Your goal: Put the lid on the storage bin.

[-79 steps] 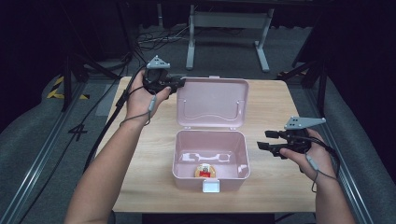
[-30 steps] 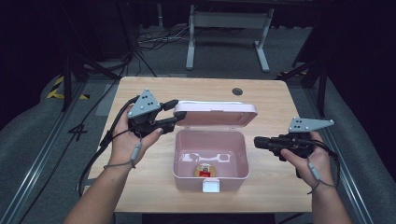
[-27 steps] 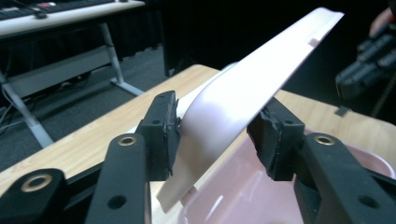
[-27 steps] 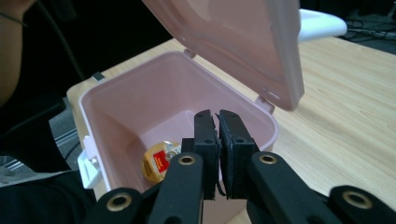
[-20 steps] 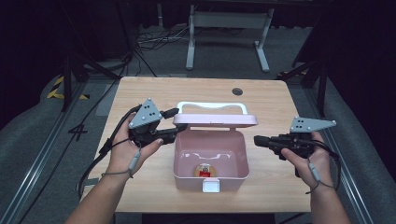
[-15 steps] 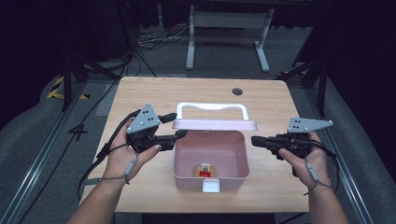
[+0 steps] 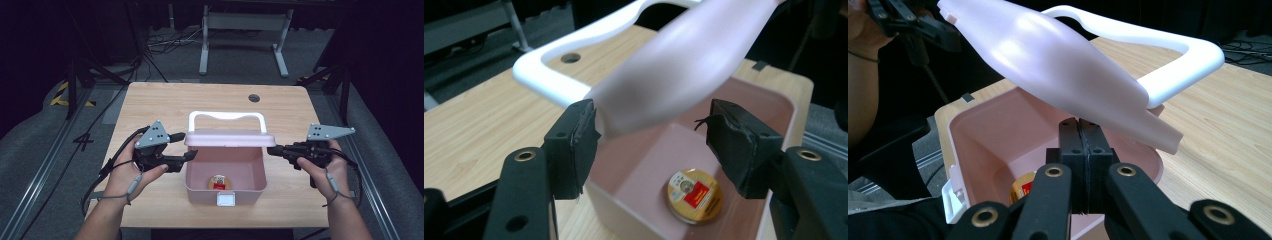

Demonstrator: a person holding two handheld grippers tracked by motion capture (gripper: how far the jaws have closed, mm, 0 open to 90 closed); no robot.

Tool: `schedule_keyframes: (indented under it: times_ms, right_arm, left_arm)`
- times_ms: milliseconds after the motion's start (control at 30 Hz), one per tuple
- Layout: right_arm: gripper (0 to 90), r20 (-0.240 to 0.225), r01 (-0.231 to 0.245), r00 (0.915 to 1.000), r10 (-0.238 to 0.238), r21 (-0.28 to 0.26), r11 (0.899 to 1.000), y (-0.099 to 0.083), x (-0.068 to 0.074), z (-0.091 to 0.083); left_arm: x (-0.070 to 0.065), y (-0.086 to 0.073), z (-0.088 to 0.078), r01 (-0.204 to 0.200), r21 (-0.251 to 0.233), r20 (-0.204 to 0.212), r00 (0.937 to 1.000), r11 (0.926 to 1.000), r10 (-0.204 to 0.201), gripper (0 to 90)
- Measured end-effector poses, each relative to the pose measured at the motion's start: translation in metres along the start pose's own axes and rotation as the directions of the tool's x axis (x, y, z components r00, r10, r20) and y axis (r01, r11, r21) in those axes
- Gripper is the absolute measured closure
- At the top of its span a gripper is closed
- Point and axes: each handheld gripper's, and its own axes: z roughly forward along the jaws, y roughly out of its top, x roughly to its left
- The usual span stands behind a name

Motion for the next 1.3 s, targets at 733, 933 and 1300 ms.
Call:
schedule_keyframes:
  times_ms: [733,933,1300]
  right_arm:
    - [89.3,-0.021,-0.005,0.9998,0.007,0.058,0.998,-0.001,0.007,-0.003]
    - [89.5,-0.026,0.005,0.9997,-0.002,0.120,0.993,-0.002,0.011,-0.002]
    - [88.6,-0.050,0.030,0.9986,-0.020,0.209,0.977,-0.004,0.011,0.000]
  left_arm:
    - [0.060,-0.030,0.002,0.089,0.018,-0.087,0.9924,0.9959,-0.087,36.0]
    - [0.070,-0.036,0.002,0.086,-0.007,-0.052,0.9949,0.9963,-0.086,35.6]
    - [0.081,-0.049,-0.001,0.047,-0.043,0.016,0.9988,0.9980,-0.047,34.6]
